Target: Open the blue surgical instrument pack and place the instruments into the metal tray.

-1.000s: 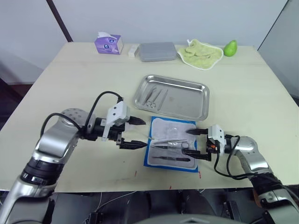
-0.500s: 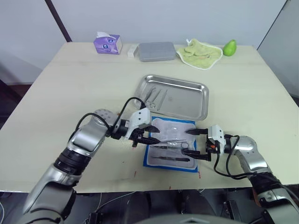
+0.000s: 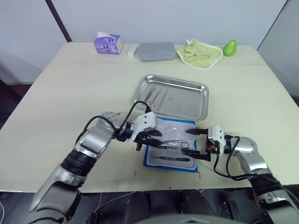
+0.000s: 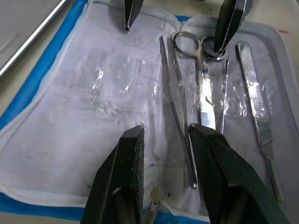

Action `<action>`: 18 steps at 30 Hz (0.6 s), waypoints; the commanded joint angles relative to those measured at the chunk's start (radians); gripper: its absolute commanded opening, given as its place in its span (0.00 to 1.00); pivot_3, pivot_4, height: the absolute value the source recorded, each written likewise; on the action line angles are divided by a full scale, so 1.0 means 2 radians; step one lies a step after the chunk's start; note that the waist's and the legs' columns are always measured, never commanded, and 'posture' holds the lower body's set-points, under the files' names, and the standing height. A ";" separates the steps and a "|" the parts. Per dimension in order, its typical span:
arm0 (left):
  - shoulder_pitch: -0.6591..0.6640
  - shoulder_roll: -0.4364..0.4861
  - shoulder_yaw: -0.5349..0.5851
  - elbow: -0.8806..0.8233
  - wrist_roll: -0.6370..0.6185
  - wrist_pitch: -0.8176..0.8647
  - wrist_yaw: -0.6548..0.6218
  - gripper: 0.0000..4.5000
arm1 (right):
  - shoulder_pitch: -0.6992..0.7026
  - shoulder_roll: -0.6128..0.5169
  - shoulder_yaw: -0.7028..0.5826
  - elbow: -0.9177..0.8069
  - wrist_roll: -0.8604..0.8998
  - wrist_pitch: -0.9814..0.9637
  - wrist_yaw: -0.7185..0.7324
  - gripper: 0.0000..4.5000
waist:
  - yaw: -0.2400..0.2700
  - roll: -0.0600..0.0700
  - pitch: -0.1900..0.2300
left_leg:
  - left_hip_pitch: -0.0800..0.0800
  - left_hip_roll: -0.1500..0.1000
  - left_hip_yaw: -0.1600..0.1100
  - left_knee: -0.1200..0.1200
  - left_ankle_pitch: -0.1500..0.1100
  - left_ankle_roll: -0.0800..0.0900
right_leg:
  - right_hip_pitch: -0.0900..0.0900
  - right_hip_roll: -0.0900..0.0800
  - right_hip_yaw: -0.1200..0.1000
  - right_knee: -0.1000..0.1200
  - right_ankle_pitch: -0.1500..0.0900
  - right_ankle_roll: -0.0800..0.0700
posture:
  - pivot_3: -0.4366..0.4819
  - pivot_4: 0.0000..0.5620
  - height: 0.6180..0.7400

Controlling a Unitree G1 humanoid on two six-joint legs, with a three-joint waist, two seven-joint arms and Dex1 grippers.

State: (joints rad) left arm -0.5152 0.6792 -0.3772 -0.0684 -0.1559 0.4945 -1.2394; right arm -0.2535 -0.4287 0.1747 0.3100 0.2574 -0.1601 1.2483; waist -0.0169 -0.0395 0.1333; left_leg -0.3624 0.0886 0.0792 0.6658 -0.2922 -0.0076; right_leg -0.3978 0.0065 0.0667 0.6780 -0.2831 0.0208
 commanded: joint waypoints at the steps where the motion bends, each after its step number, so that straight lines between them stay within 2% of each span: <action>1: -0.005 -0.001 -0.007 -0.021 0.005 -0.004 -0.003 0.37 | 0.021 0.004 0.022 0.023 -0.016 0.014 0.001 1.00 | 0.000 0.000 0.000 | 0.000 0.000 0.000 0.000 0.000 0.000 | 0.000 0.000 0.000 0.000 0.000 0.000 | 0.48 0.27 1.00; 17: 0.001 -0.003 -0.038 -0.016 0.049 -0.025 0.002 0.37 | 0.020 0.004 0.023 0.021 -0.016 0.015 0.002 1.00 | 0.000 0.000 0.000 | 0.000 0.000 0.000 0.000 0.000 0.000 | 0.000 0.000 0.000 0.000 0.000 0.000 | 0.48 0.27 1.00; 18: 0.005 0.000 -0.041 -0.019 0.052 -0.026 0.001 0.30 | 0.020 0.004 0.023 0.021 -0.016 0.016 0.002 1.00 | 0.000 0.000 0.000 | 0.000 0.000 0.000 0.000 0.000 0.000 | 0.000 0.000 0.000 0.000 0.000 0.000 | 0.48 0.27 1.00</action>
State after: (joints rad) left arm -0.5235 0.6687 -0.4262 -0.0823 -0.0738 0.4507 -1.2260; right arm -0.2533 -0.4281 0.1751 0.3100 0.2574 -0.1592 1.2465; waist -0.0166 -0.0396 0.1329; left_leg -0.3621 0.0886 0.0793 0.6659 -0.2922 -0.0076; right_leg -0.3976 0.0065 0.0669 0.6780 -0.2830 0.0208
